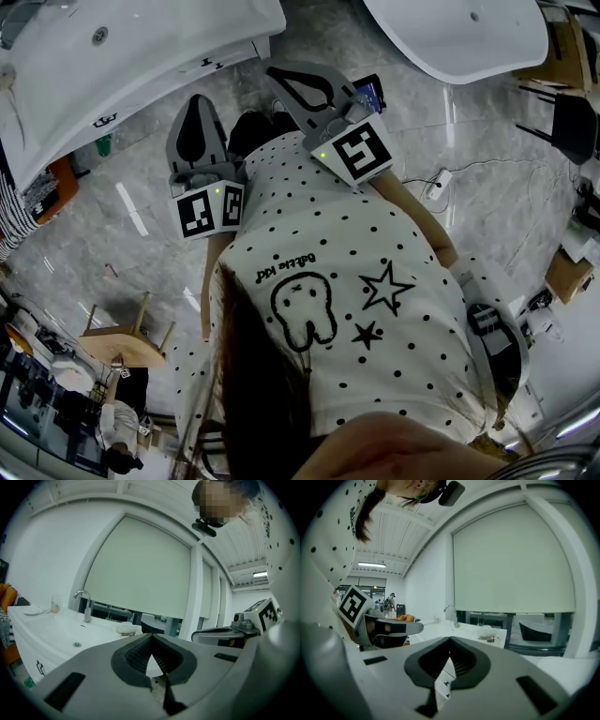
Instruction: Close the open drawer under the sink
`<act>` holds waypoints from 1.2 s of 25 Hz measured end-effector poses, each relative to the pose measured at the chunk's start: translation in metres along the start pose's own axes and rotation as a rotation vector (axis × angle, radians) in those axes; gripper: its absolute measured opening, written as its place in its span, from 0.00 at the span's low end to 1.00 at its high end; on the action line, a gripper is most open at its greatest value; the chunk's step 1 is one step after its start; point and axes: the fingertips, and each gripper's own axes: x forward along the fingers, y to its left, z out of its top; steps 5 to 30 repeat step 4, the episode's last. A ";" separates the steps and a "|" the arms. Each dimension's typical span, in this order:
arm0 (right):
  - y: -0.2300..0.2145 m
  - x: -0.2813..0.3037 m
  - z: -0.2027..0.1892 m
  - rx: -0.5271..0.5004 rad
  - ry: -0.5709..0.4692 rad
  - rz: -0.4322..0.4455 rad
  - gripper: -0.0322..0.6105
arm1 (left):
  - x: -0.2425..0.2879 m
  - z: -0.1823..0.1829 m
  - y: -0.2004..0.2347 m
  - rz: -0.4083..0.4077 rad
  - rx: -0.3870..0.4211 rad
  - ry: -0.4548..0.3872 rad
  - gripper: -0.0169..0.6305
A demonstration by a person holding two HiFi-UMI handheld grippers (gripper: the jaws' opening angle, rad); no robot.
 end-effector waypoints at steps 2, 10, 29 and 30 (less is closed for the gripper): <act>0.000 0.000 0.000 -0.001 -0.001 0.000 0.07 | 0.001 0.000 0.000 -0.001 0.000 0.001 0.03; -0.001 0.001 0.001 -0.002 -0.001 0.000 0.07 | 0.001 0.000 0.000 -0.001 0.000 0.002 0.03; -0.001 0.001 0.001 -0.002 -0.001 0.000 0.07 | 0.001 0.000 0.000 -0.001 0.000 0.002 0.03; -0.001 0.001 0.001 -0.002 -0.001 0.000 0.07 | 0.001 0.000 0.000 -0.001 0.000 0.002 0.03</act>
